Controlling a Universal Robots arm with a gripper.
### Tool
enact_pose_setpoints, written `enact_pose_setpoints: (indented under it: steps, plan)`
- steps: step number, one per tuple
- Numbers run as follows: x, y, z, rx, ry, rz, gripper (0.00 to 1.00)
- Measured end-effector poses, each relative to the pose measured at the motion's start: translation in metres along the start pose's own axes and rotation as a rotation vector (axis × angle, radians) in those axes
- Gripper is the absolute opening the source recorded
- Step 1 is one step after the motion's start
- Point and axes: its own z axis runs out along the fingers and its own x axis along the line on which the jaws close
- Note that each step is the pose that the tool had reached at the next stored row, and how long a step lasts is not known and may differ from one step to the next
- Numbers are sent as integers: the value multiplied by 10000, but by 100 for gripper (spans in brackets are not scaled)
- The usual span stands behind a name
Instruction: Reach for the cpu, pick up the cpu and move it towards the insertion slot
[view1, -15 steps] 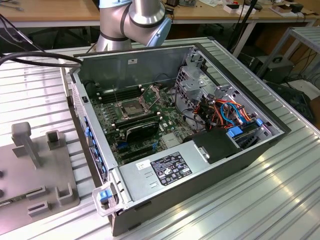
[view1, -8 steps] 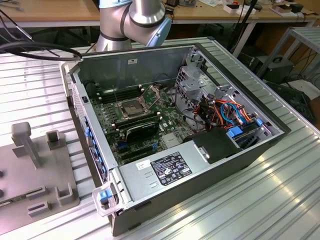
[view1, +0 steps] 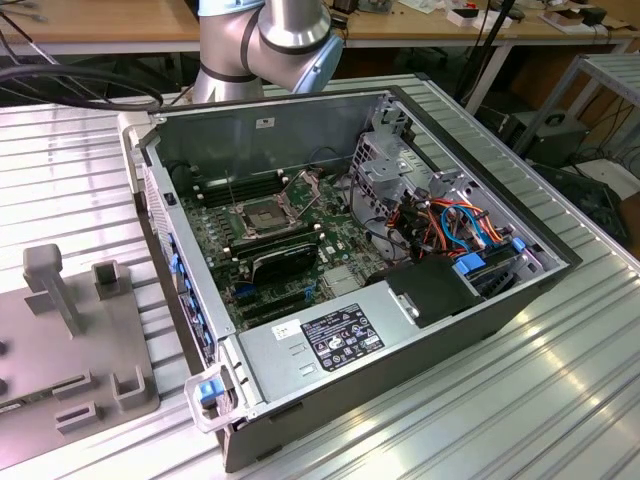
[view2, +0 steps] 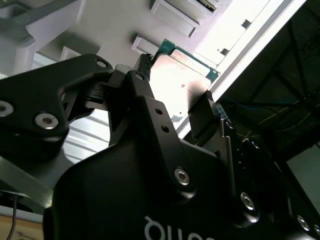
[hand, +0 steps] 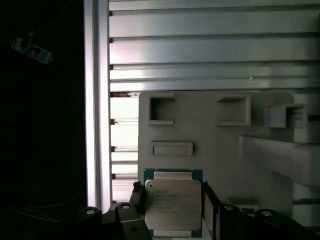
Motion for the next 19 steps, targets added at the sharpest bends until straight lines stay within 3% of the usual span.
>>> enact_pose_setpoints:
  steps: [13,19]
  plan:
    - [4,4,-148,0,1,1,55]
    - [5,8,-260,0,0,0,55]
